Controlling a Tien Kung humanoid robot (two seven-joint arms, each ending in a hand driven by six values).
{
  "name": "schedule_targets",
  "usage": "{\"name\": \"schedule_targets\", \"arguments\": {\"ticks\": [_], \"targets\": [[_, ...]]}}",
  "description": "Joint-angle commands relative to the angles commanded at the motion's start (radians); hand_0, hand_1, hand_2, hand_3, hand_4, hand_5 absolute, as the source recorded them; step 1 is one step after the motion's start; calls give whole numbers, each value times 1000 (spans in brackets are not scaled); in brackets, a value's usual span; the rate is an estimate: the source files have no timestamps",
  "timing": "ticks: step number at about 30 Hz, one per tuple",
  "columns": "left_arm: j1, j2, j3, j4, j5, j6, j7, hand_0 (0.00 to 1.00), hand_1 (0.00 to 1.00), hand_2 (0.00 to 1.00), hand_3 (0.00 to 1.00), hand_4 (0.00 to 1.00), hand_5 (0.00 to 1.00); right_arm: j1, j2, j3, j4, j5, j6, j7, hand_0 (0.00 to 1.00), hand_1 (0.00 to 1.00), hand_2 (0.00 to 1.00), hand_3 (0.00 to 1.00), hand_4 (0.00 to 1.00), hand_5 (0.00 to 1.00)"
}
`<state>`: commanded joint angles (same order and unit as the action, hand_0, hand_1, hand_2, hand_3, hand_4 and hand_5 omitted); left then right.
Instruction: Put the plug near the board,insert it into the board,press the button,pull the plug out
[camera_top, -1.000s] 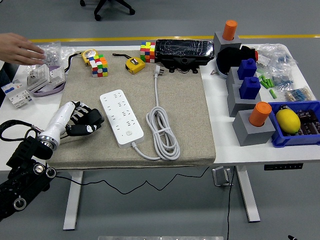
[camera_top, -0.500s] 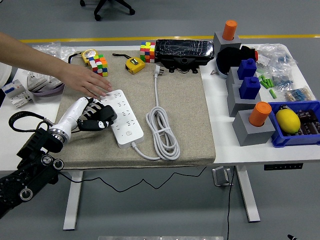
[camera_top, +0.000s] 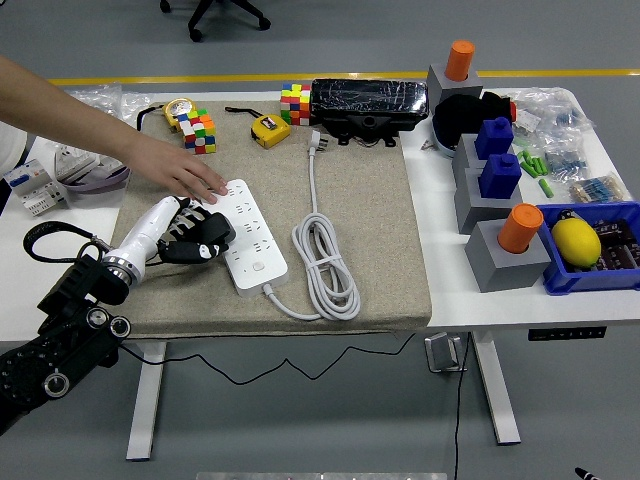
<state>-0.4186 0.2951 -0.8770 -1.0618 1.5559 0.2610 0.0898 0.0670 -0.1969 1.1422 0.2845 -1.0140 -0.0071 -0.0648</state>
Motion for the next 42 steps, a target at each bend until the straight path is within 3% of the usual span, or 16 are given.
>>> {"name": "schedule_targets", "arguments": {"ticks": [2,3,8,9,14,15,20,21,30,32,33,37,39,42], "targets": [[-4,-1,1,1,1,-8,7,356,342,401,514,617,2,1,0,2,1,-1,0,0,654,650,639,569,995,565],[-5,-1,2,1,0,-11,9,471,453,501,559,625,2,1,0,2,2,-1,0,0,654,651,639,569,995,566],[-8,0,-1,4,-11,-32,18,471,453,501,559,625,2,1,0,2,3,-1,0,0,654,651,639,569,995,566],[-8,0,-2,5,-14,-37,20,627,631,571,594,882,111,1,0,1,4,-1,1,0,654,650,639,569,995,566],[-7,1,-2,10,-26,-43,21,627,631,571,594,882,111,1,0,-2,3,0,1,0,654,650,639,569,995,566],[-6,1,-3,10,-27,-43,21,659,668,651,717,992,212,1,1,-3,4,0,1,0,654,649,639,568,995,565],[-6,3,-4,11,-39,-38,16,659,668,651,717,992,212,1,0,-6,4,1,1,0,654,649,639,568,995,565],[-6,3,-4,11,-41,-36,15,666,675,655,723,998,299,1,0,-7,4,1,1,0,654,650,639,569,995,565],[0,7,-10,-6,-38,-22,7,674,678,659,728,998,324,3,1,-8,6,1,2,0,654,650,639,568,995,565],[11,12,-20,-27,-32,-3,-7,674,678,659,728,998,324,2,0,-9,6,1,1,0,654,650,639,568,995,565],[17,14,-24,-36,-30,7,-15,701,695,677,731,998,376,2,0,-10,6,0,1,0,654,650,639,569,995,565],[59,28,-37,-104,-10,83,-67,701,695,677,731,998,376,0,0,-9,7,-3,1,0,654,650,639,569,995,565],[91,35,-38,-145,21,152,-109,699,708,687,719,998,430,-1,0,-8,7,-4,1,0,654,650,639,569,995,565],[144,46,-35,-194,65,257,-155,699,708,687,719,998,430,-4,2,-4,7,-7,0,0,654,650,639,569,995,565]]}}
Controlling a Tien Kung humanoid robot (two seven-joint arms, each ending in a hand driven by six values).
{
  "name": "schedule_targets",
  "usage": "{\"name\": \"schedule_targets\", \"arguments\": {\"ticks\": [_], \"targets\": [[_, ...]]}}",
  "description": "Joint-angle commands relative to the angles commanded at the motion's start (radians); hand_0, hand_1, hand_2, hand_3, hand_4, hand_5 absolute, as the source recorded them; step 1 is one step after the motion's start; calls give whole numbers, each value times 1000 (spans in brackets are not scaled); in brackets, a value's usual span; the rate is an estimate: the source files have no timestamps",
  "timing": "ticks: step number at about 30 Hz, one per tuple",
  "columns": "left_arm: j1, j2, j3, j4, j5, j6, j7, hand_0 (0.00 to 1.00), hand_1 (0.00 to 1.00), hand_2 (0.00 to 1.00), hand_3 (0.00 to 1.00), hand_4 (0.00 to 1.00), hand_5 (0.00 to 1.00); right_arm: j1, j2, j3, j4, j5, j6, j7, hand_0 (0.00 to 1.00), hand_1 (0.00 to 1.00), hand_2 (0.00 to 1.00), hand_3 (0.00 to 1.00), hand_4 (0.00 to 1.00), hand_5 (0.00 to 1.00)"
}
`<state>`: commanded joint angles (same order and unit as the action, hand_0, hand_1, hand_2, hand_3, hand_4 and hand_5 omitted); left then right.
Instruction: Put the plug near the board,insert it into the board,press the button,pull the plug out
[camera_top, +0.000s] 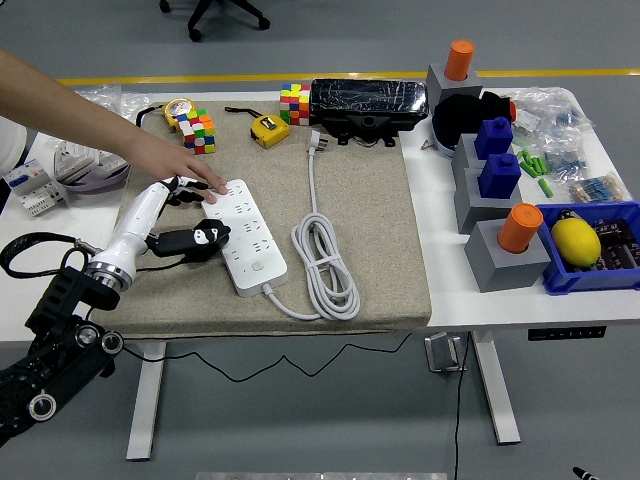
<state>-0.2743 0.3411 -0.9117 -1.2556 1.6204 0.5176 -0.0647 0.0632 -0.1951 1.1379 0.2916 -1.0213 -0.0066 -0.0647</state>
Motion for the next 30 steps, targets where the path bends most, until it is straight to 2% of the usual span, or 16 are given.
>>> {"name": "schedule_targets", "arguments": {"ticks": [2,3,5,10,19,30], "targets": [[31,6,7,-22,28,38,1,699,708,687,719,998,430,-1,2,3,0,-1,0,0,654,650,639,569,995,565],[43,9,9,-28,38,39,7,723,742,717,721,926,489,-2,3,4,-1,-2,0,0,654,650,639,569,994,565],[68,15,19,-41,54,30,18,723,742,717,721,926,489,-3,5,6,0,-3,0,0,654,650,639,569,994,565],[95,22,40,-68,72,-3,42,737,762,725,711,901,494,-2,4,10,1,-5,-1,1,654,650,639,569,995,564],[75,15,66,-55,66,-29,54,749,766,723,710,886,501,-1,2,10,8,-6,-2,2,654,650,639,569,995,565],[24,0,91,-40,55,-45,64,751,764,718,703,880,506,-1,2,9,6,-3,-2,2,654,650,638,568,995,565]]}}
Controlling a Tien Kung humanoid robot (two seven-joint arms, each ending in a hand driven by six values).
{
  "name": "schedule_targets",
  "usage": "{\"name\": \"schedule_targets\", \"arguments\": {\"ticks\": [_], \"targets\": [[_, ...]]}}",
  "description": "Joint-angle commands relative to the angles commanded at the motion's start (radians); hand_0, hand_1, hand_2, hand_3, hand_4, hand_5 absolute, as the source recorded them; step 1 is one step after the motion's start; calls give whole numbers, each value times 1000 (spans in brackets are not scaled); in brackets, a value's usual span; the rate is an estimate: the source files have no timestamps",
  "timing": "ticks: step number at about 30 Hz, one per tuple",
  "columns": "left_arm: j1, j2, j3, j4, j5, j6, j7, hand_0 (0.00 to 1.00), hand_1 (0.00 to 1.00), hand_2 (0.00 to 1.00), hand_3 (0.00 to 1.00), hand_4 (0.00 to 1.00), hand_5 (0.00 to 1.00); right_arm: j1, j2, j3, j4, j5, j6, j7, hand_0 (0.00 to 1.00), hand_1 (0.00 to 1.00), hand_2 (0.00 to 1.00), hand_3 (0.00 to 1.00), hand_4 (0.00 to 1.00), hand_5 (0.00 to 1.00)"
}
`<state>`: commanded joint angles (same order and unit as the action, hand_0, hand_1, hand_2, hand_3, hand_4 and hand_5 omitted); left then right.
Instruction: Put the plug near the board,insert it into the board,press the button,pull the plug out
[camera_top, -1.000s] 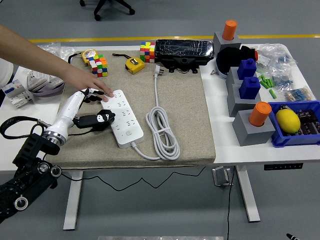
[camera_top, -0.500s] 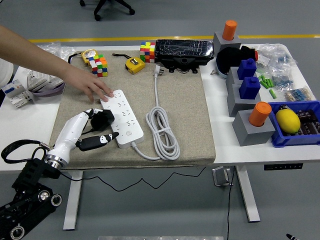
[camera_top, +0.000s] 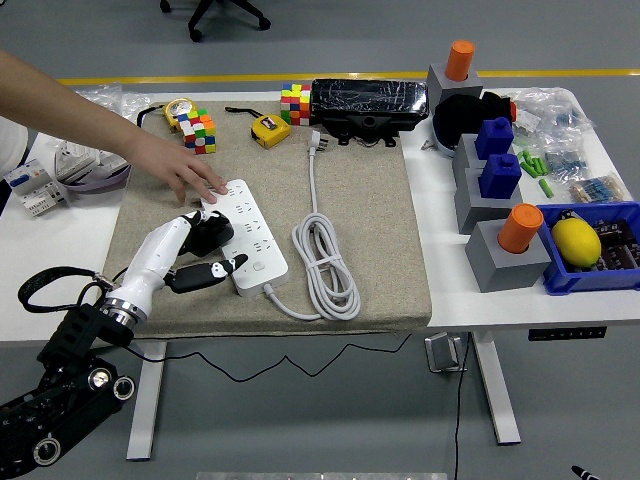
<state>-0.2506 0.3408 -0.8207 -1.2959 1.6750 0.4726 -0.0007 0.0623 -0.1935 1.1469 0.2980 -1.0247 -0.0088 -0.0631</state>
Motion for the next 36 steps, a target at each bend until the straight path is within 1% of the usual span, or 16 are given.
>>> {"name": "schedule_targets", "arguments": {"ticks": [8,18,26,28,32,35,36], "targets": [[-38,-17,23,5,-1,-10,6,748,753,711,702,875,507,1,0,-3,1,2,0,0,653,649,636,567,995,565],[-65,-30,51,29,-18,-32,20,744,735,700,700,874,506,3,0,-3,1,4,1,0,653,649,637,566,995,565],[-90,-45,69,32,-23,-35,21,741,731,698,699,874,504,5,0,-3,2,5,0,1,654,647,637,567,995,565],[-90,-46,66,26,-24,-29,15,742,729,697,698,874,505,6,0,-2,3,4,-1,2,654,647,636,567,995,565],[-83,-38,57,-18,-27,-7,-6,742,729,697,698,874,505,5,0,-1,3,4,-2,3,654,647,636,567,995,565],[-77,-30,50,-66,-25,-9,-6,738,719,685,691,872,503,2,-1,-2,1,4,-2,2,654,647,636,566,995,565],[-74,-26,46,-85,-23,-18,-1,738,719,685,691,872,503,2,-1,-3,1,4,-2,2,654,647,636,566,995,565]]}}
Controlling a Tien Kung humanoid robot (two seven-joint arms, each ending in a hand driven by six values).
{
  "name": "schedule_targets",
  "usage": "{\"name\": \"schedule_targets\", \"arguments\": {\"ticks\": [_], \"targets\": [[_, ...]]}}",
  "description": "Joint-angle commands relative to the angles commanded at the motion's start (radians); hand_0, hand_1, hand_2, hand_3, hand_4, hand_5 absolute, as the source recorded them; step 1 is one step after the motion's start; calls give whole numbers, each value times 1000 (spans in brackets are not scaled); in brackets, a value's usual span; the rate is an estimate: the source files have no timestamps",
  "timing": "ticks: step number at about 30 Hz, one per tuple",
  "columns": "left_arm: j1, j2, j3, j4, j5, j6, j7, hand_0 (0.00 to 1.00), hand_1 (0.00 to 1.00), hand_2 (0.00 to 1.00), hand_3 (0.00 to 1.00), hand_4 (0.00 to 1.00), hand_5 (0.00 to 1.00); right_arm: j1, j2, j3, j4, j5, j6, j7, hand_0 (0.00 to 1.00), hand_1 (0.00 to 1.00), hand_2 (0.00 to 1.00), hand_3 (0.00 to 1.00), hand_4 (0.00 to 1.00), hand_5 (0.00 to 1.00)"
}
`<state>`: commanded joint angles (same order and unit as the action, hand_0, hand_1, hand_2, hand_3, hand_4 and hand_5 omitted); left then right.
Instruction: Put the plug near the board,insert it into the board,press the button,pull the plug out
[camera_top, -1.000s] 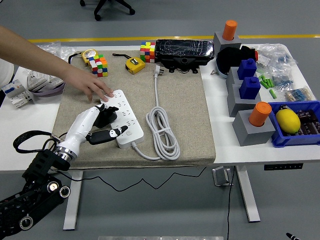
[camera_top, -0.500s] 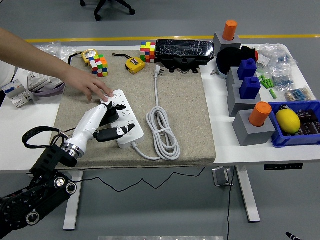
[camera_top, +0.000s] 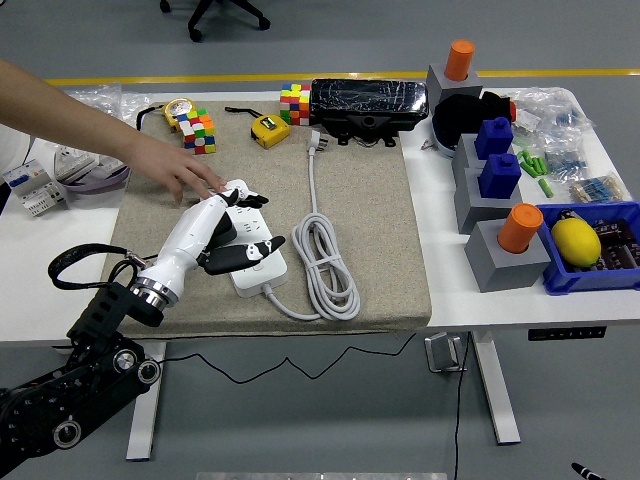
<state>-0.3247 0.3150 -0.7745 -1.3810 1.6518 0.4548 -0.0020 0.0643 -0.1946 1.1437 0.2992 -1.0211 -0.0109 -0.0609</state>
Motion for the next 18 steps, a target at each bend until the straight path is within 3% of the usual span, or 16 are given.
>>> {"name": "schedule_targets", "arguments": {"ticks": [2,3,7,8,9,14,15,18], "targets": [[7,7,-7,-43,3,-26,17,738,719,685,691,872,503,0,0,0,1,0,1,0,654,647,636,566,995,565],[9,9,-9,-57,3,-38,24,343,412,492,681,878,511,0,0,0,1,0,1,0,654,647,636,566,995,565],[26,28,-18,-137,27,-133,107,343,412,492,681,878,511,1,0,0,2,-1,1,0,654,647,636,566,995,565],[34,36,-22,-165,60,-174,147,343,412,492,681,878,511,1,0,-1,2,-1,1,-1,654,647,636,566,995,565],[38,40,-24,-181,85,-208,182,121,87,165,784,884,512,1,-1,-2,2,-1,1,-1,654,647,636,566,995,564],[47,51,-33,-219,152,-375,349,121,87,165,784,884,512,-1,-3,-9,0,0,2,-2,654,647,636,566,995,564],[47,53,-33,-221,152,-407,380,78,71,141,869,895,520,0,-3,-11,0,0,2,-2,654,647,636,566,995,565],[48,55,-33,-220,144,-462,430,78,71,141,869,895,520,1,-4,-14,1,1,3,-2,654,647,636,566,995,565]]}}
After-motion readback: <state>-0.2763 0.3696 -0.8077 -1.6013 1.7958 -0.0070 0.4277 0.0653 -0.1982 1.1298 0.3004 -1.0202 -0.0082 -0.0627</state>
